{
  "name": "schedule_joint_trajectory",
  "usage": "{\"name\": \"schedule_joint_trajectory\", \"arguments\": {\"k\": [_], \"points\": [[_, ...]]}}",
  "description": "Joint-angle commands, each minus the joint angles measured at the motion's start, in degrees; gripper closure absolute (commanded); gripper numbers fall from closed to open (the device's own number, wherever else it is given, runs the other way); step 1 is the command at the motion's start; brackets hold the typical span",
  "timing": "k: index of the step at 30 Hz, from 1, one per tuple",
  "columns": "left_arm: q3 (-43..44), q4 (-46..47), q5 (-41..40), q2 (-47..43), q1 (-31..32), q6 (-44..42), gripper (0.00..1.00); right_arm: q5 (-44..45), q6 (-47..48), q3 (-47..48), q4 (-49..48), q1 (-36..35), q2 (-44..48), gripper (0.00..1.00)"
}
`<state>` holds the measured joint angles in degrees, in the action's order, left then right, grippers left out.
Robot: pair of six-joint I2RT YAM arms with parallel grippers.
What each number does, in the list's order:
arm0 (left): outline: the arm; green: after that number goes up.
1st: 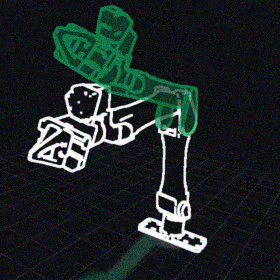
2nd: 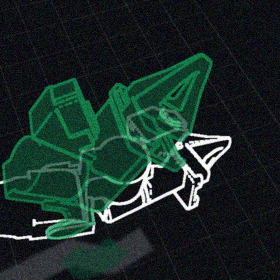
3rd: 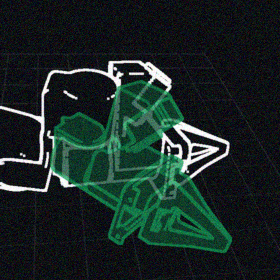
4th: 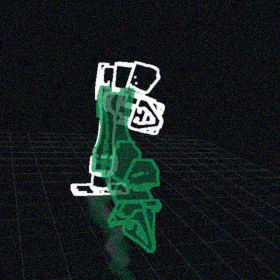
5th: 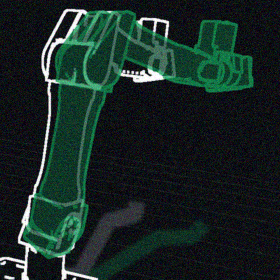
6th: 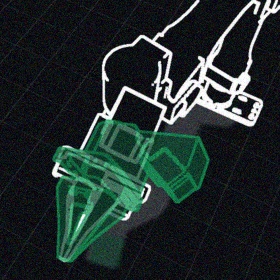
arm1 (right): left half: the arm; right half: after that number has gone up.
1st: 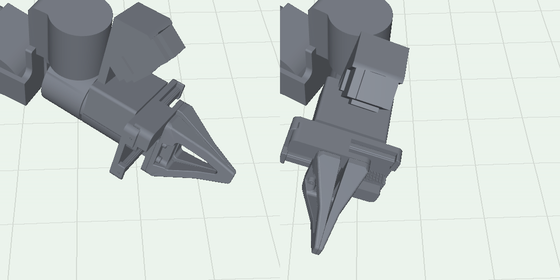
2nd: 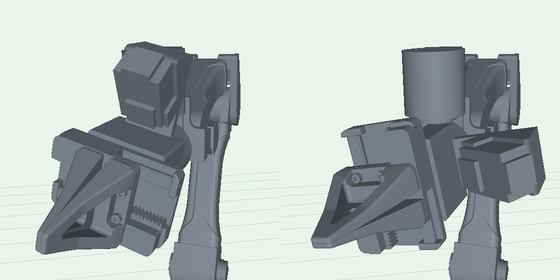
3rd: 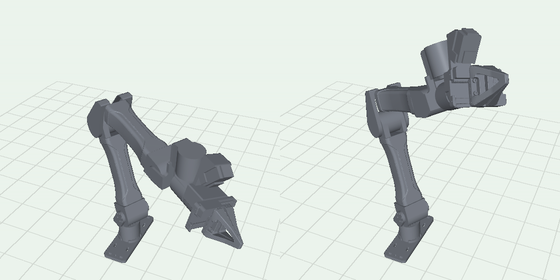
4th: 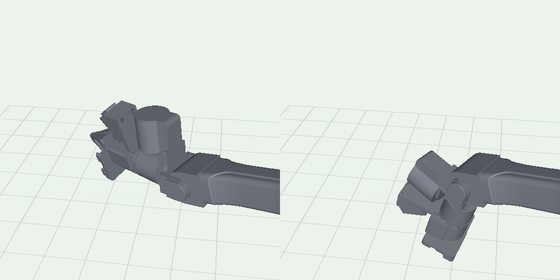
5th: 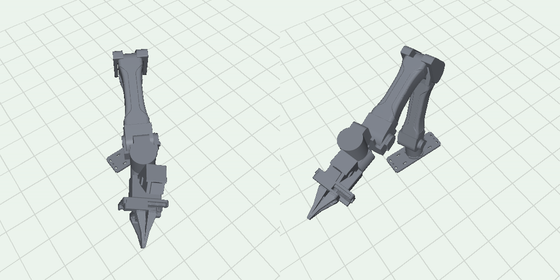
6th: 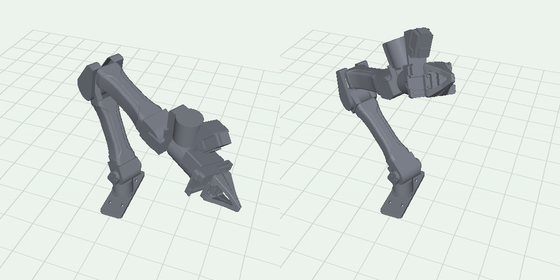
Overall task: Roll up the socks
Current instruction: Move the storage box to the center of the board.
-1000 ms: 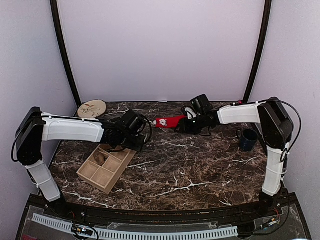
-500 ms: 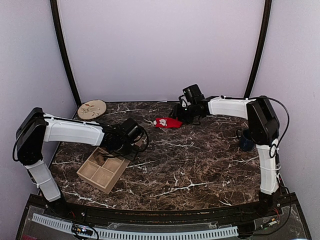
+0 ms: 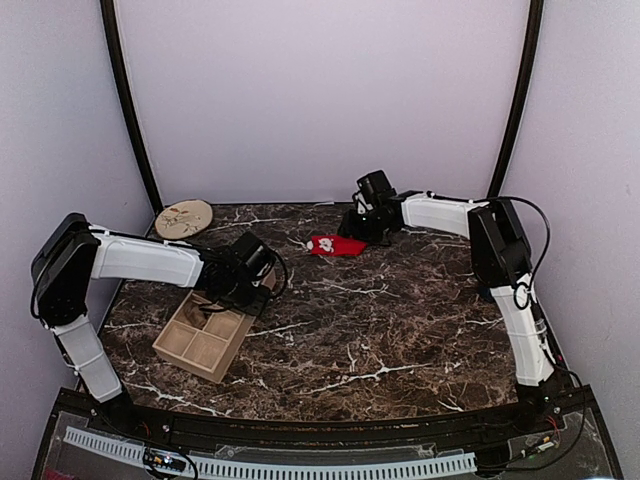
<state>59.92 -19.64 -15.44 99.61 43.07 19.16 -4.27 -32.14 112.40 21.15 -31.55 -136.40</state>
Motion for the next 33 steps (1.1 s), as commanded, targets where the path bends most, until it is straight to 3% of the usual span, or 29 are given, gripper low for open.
{"name": "schedule_joint_trajectory", "arguments": {"k": [1,8,14,20,33], "points": [[0.10,1.97,0.94,1.50,-1.42,-3.13,0.84,0.86,2.99,6.64,2.72,1.50,-3.70,0.46],[3.79,4.10,1.26,4.31,-4.11,-8.14,0.85,-1.87,3.95,12.53,6.55,2.29,-9.77,0.46],[6.24,7.90,5.07,7.00,-7.03,-14.81,0.90,-2.34,4.32,8.64,6.51,2.15,-9.14,0.46],[7.17,12.41,8.66,7.67,-7.47,-19.67,0.95,-1.16,5.85,-0.81,5.53,0.87,-3.96,0.46],[12.96,13.64,10.96,10.87,-9.14,-20.32,0.95,4.07,3.77,-29.78,0.00,-9.00,14.62,0.46]]}}
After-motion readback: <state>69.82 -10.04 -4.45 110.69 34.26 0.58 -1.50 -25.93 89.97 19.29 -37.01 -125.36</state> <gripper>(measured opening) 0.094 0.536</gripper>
